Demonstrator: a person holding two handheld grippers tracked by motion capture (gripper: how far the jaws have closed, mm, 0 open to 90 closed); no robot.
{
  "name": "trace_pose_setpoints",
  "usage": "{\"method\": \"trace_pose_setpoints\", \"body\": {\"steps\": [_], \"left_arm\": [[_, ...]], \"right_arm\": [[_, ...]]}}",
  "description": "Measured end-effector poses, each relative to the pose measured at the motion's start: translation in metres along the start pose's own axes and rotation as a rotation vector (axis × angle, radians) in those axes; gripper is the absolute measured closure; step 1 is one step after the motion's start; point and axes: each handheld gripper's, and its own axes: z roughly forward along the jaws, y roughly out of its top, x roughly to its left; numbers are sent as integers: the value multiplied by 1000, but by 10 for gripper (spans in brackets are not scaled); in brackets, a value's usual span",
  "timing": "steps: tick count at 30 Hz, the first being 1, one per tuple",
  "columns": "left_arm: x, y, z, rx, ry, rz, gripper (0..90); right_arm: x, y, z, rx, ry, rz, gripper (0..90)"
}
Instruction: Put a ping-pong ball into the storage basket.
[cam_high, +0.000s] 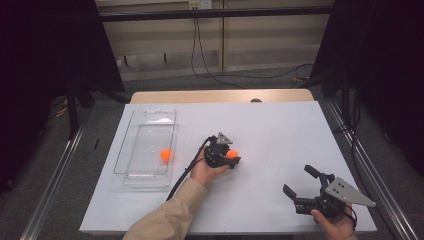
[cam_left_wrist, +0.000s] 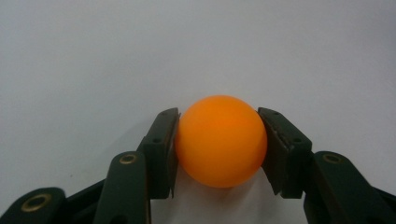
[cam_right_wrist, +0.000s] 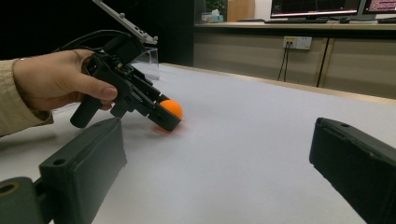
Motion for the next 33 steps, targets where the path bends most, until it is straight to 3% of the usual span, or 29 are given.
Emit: {"method": "trace_pose_setpoints", "body": {"steps": [23, 33], "left_arm": [[0, 3, -11, 6, -60, -42, 510], [1, 4, -18, -5, -57, -41, 510]], "right_arm": [[1, 0, 0, 0, 1, 0, 29], [1, 0, 0, -1, 1, -1, 29]]}}
